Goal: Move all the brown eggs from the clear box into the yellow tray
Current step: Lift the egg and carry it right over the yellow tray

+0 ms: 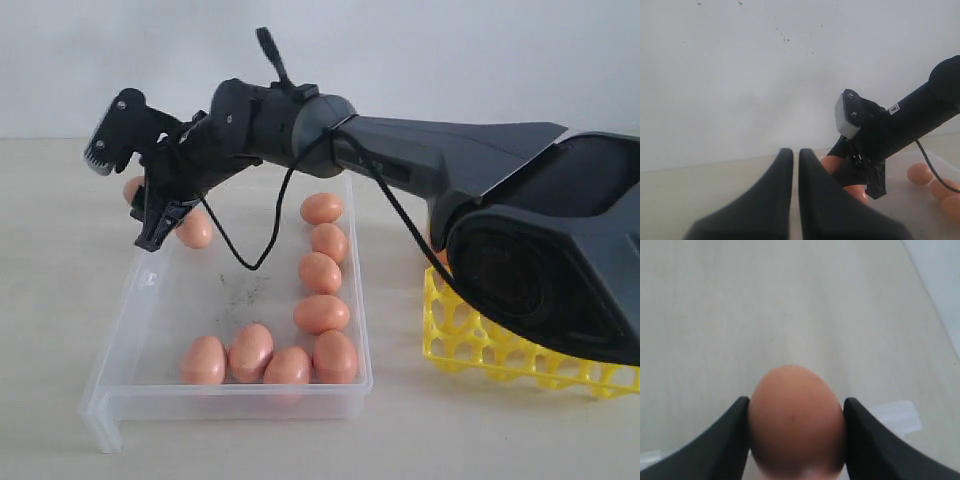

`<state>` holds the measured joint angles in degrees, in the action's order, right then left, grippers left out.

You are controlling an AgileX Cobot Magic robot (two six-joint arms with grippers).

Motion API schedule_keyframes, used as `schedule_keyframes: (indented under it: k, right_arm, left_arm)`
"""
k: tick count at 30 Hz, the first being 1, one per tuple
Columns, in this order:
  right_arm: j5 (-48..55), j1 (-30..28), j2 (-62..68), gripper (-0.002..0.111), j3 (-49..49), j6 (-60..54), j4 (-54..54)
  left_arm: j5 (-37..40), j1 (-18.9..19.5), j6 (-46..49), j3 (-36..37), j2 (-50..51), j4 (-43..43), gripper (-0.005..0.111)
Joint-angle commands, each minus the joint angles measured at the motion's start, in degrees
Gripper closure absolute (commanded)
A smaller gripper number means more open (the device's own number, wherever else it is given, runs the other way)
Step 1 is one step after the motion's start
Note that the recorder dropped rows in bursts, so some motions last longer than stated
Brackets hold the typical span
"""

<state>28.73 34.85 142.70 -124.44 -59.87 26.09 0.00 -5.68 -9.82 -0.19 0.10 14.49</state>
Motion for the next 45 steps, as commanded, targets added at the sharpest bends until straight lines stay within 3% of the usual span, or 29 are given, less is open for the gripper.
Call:
schedule_keyframes:
  k: [1, 7, 13, 21, 27, 31, 34, 45]
  right_arm:
    - [-3.3, 1.6, -0.9, 0.108, -0.2, 4.8, -6.8]
    - [-15.8, 1.7, -0.9, 0.108, -0.1, 49.9, -33.6]
    - [-32.4, 1.7, -3.2, 0.108, 9.6, 67.9, -41.8]
    - [-65.7, -1.3, -13.4, 0.108, 33.9, 68.3, -39.4]
    - [-81.3, -6.1, -23.1, 0.108, 52.9, 68.7, -44.6]
    - [-98.1, -9.9, -28.8, 0.108, 66.1, 74.0, -44.5]
    - [-98.7, -13.4, -32.8, 0.108, 75.0, 77.9, -44.5]
    - [-98.7, -23.7, -45.4, 0.108, 97.8, 75.7, -44.6]
  left_arm:
    - [0.0, -0.3, 0.1, 0.2, -0.1, -0.1, 0.103]
    - [0.0, -0.3, 0.1, 0.2, -0.1, -0.1, 0.103]
    - [0.0, -0.3, 0.1, 0.2, -0.1, -0.1, 0.103]
    - [0.0, -0.3, 0.1, 0.2, -0.1, -0.1, 0.103]
    - [0.0, -0.3, 0.1, 0.2, -0.1, -0.1, 0.103]
    - [0.0, -0.3, 0.1, 0.2, -0.1, -0.1, 0.103]
    - [0.0, -0.3, 0.1, 0.2, -0.1, -0.1, 0.103]
    - [0.0, -0.3, 0.1, 0.2, -0.1, -0.1, 0.103]
